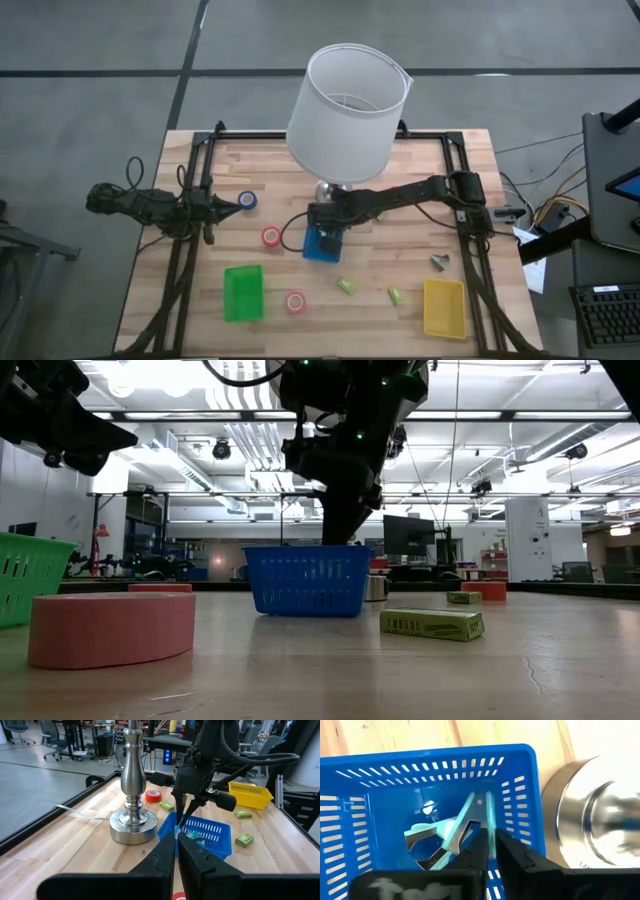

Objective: Pick and place Stapler, Stapler remover, tape
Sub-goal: Put the blue staple remover into the blue bin, then put the black staple remover into the blue bin, then put the bottom right green staple box into the yellow bin

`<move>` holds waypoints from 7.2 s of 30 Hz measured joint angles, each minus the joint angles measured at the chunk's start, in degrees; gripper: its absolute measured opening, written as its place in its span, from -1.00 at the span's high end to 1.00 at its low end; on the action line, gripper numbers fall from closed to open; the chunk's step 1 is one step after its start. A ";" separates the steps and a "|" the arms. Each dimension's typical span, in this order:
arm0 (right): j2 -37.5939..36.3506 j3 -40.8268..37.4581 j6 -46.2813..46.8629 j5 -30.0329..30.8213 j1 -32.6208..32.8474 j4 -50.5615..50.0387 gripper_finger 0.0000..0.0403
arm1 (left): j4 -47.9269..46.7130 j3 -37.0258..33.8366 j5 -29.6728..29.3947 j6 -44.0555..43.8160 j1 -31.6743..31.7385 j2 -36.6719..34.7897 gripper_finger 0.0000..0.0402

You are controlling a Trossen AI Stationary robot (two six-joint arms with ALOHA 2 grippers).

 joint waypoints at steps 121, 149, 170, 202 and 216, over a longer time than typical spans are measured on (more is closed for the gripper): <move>-30.76 -48.85 51.27 -37.14 13.77 -15.98 0.95 | -0.04 -0.01 0.01 0.00 0.02 0.02 0.88; -14.47 -7.17 23.63 -11.92 0.95 -6.97 0.96 | -0.15 0.01 0.01 0.00 -0.01 0.22 0.88; 6.71 12.55 15.64 -21.55 1.57 -7.93 0.96 | -0.29 -0.01 0.01 0.02 0.02 0.24 0.88; 0.01 11.27 14.61 -16.88 2.70 -21.49 0.34 | -0.59 -0.01 -0.01 0.00 -0.01 0.24 0.88; -19.00 -9.16 30.97 -13.60 7.38 -16.93 0.37 | -0.98 -0.01 0.01 0.02 0.00 0.24 0.88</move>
